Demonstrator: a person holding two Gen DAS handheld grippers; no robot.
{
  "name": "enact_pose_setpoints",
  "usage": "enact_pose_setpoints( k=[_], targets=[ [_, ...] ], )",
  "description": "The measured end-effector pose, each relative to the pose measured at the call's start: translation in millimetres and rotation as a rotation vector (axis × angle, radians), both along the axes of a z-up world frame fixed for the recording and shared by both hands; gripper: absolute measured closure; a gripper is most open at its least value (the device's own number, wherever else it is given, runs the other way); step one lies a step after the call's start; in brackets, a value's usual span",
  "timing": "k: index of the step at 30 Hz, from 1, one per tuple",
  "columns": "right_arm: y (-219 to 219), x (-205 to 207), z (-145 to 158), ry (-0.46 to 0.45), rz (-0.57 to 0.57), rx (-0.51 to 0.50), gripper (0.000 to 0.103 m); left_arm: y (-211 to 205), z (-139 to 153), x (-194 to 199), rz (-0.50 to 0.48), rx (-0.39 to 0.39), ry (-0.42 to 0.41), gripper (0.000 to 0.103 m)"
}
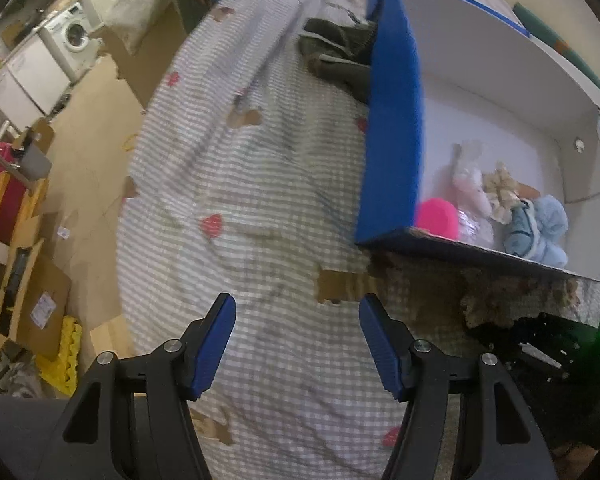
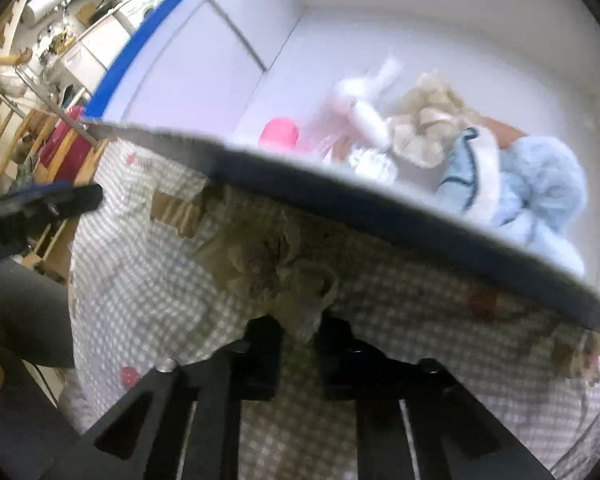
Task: Organize soft objects
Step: 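Withdraw both open grippers from the box toward the remaining scrunchies, then grasp the tan cardboard piece with the left gripper while the right grasps a scrunchie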
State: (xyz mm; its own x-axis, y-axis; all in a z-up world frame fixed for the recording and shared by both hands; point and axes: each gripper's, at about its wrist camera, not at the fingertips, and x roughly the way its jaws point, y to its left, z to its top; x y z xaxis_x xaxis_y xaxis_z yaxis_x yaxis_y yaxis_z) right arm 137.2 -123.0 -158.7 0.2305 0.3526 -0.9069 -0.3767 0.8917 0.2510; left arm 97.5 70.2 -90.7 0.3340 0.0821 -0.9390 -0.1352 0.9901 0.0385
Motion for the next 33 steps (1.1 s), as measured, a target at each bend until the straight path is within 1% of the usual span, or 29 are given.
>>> enact_pose_setpoints(
  k=[2,5,6,9,12,17,19,22,23,24,25,26,28,29,31,33],
  targets=[
    [-5,-2,8,-0.012,-0.011,0.017,0.093,-6,-4,3,-0.018,-0.027,0.018,0.042],
    [-14,-11,24,-0.025,-0.017,0.038,0.095,-22,-10,8,-0.061,-0.096,0.049,0.042],
    [-17,-15,29,-0.027,-0.015,0.042,0.095,-27,-11,9,-0.073,-0.102,0.052,0.042],
    [-30,-24,45,-0.041,-0.016,0.046,0.096,-46,-18,13,-0.125,-0.096,0.066,0.042],
    [-47,-32,57,-0.043,-0.039,0.063,0.096,-65,-30,17,-0.182,-0.092,0.101,0.042],
    [-80,-43,67,-0.053,-0.121,0.104,0.096,-90,-45,22,-0.265,-0.062,0.128,0.042],
    [-90,-43,69,-0.056,-0.155,0.132,0.096,-94,-51,24,-0.276,-0.047,0.139,0.042],
    [-95,-41,67,-0.057,-0.179,0.144,0.096,-95,-63,32,-0.270,-0.068,0.178,0.042],
    [-95,-41,66,-0.056,-0.181,0.147,0.096,-93,-69,35,-0.263,-0.092,0.201,0.044],
    [-93,-40,67,-0.059,-0.181,0.147,0.096,-92,-72,39,-0.256,-0.107,0.211,0.058],
    [-94,-40,67,-0.062,-0.179,0.146,0.096,-90,-75,42,-0.247,-0.120,0.216,0.069],
    [-93,-40,68,-0.065,-0.176,0.144,0.096,-88,-77,46,-0.235,-0.129,0.212,0.082],
    [-94,-40,68,-0.066,-0.176,0.147,0.096,-85,-79,51,-0.232,-0.152,0.200,0.085],
    [-94,-41,68,-0.066,-0.176,0.149,0.096,-85,-79,52,-0.241,-0.170,0.202,0.091],
    [-92,-40,66,-0.073,-0.178,0.147,0.096,-86,-76,51,-0.261,-0.189,0.194,0.092],
    [-90,-38,66,-0.077,-0.176,0.151,0.096,-89,-68,47,-0.292,-0.204,0.161,0.092]
  ],
)
